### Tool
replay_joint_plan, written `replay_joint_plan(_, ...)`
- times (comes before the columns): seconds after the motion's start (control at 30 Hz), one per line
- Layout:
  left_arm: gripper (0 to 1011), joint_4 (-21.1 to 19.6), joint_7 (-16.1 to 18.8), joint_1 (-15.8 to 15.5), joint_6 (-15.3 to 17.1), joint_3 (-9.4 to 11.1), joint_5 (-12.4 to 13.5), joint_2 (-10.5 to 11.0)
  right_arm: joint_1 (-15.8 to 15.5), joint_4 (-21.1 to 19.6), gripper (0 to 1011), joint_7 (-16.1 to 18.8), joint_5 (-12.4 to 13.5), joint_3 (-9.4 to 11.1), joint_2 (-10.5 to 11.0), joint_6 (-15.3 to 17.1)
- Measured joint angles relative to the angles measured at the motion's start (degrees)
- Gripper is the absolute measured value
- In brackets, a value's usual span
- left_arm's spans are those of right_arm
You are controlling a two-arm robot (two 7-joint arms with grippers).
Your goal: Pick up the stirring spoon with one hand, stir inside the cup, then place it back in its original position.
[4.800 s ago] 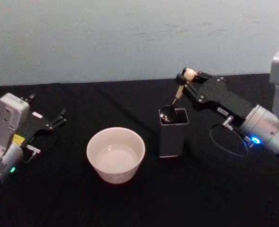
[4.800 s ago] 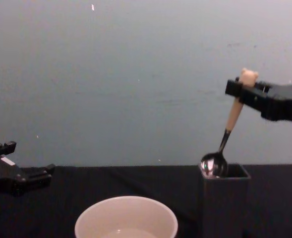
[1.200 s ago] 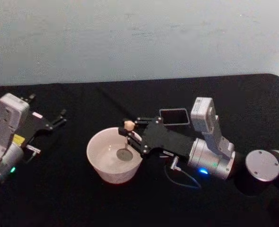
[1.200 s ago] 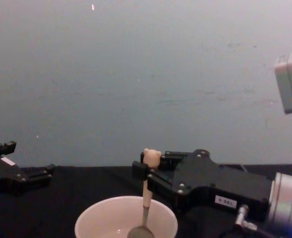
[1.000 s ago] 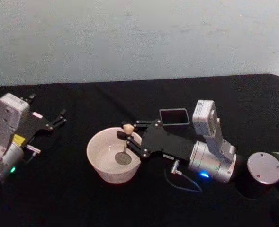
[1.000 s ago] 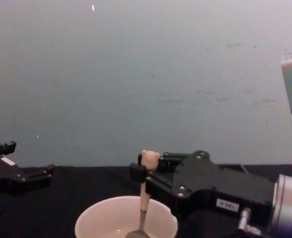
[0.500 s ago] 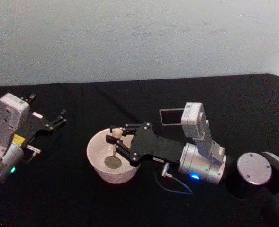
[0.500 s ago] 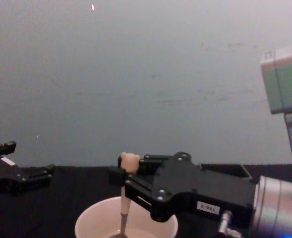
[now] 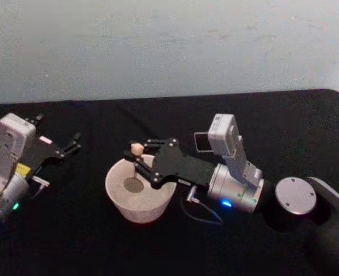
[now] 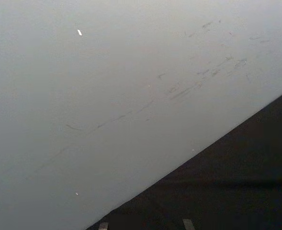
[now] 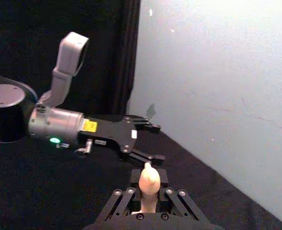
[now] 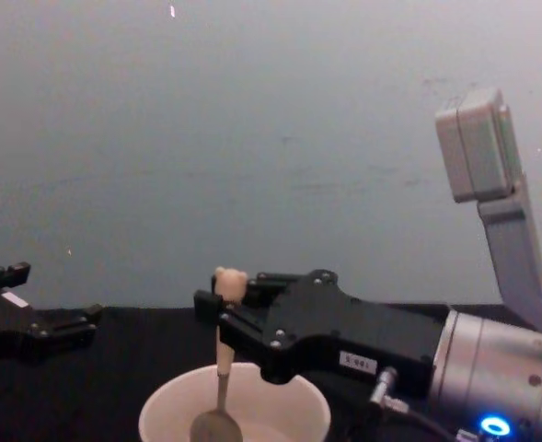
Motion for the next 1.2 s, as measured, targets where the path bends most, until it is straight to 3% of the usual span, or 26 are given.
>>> replay_joint_plan(0.47,1001,0.0,0.0,0.0,0.0,0.0,0.0,0.0,0.1,0.4,188,-0.9,-0.3,1.7,0.5,-0.2)
replay_joint_plan(0.87,1001,0.0,0.0,0.0,0.0,0.0,0.0,0.0,-2.5,-3.3,188,-0.2,0.3,2.6,3.2,0.3)
replay_joint_plan(1.2,1001,0.0,0.0,0.0,0.0,0.0,0.0,0.0,-4.2,-6.0,188,1.1,0.9,1.9,4.5,0.8)
